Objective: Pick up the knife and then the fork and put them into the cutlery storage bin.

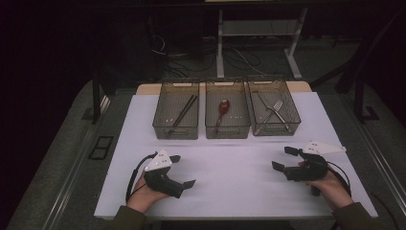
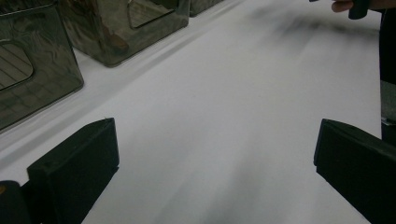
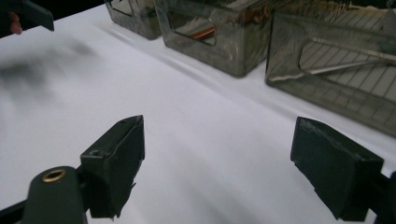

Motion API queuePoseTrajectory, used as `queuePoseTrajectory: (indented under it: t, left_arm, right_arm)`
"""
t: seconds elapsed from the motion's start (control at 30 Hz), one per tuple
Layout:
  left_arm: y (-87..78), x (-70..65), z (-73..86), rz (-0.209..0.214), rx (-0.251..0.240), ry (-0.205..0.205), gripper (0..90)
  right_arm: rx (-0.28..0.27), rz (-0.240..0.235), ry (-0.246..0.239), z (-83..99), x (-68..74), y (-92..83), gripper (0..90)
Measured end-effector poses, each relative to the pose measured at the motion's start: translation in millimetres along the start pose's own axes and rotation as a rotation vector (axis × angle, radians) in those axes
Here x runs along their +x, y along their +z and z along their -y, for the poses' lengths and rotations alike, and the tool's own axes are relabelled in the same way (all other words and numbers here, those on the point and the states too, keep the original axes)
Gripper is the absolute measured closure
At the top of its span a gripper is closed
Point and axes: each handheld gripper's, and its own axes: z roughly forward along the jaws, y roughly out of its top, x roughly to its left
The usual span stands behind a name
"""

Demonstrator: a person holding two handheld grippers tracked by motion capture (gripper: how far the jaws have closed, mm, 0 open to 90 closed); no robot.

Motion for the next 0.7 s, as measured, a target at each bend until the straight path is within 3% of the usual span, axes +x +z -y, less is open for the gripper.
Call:
queuePoseTrajectory:
  t: [0.27, 0.53, 0.7]
  left_arm:
    - [0.2, 0.0, 0.2, -0.002, 0.000, 0.006, 0.0]
    - [0.4, -0.2, 1.1, -0.001, 0.002, 0.002, 0.0]
    - [1.3, 0.0, 1.5, -0.003, 0.009, 0.005, 0.0]
  right_arm:
    - [0.011, -0.002, 0.023, 14.4, 1.4, -4.7, 17.0]
    - [0.035, -0.029, -0.008, 20.1, 9.7, -1.2, 17.0]
    - [0.028, -0.029, 0.001, 19.5, 8.9, -2.6, 16.9]
